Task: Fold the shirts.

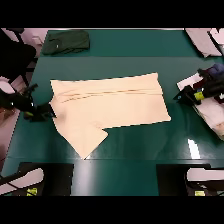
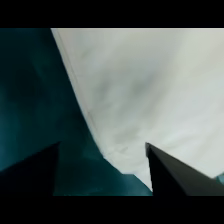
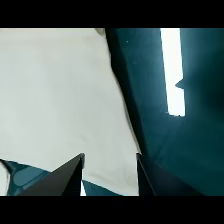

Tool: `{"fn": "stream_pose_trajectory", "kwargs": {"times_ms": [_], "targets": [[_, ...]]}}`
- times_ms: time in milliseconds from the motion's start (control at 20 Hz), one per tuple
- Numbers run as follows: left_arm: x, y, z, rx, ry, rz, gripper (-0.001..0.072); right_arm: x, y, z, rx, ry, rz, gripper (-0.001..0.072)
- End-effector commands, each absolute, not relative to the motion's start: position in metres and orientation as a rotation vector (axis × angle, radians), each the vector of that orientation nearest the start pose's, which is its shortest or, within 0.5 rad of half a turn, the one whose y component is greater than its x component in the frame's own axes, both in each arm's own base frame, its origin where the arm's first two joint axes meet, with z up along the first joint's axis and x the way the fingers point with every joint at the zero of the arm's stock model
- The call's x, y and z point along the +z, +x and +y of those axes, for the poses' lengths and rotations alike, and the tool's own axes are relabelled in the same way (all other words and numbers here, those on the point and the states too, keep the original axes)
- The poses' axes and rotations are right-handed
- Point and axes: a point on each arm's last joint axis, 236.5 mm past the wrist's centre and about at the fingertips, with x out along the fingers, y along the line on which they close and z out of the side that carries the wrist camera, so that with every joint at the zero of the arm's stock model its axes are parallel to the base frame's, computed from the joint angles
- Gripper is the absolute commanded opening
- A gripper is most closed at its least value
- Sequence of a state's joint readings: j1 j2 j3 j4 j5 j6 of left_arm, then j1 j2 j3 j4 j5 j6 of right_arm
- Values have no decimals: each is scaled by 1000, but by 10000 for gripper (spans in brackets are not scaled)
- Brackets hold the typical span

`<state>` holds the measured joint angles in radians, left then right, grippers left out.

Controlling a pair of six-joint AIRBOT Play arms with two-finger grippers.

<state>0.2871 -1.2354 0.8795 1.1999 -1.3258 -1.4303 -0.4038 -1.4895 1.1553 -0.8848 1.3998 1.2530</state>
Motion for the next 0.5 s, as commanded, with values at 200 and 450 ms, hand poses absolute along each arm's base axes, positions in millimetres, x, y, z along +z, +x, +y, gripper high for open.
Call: {"fn": "stream_pose_trajectory", "kwargs": {"times_ms": [200, 450], "targets": [[-84, 242, -37, -194, -779, 1511, 597, -18, 333, -11, 315, 781, 1280, 386], [-76, 269, -41, -193, -856, 1395, 516, -19, 333, -9, 327, 764, 1284, 385]]}}
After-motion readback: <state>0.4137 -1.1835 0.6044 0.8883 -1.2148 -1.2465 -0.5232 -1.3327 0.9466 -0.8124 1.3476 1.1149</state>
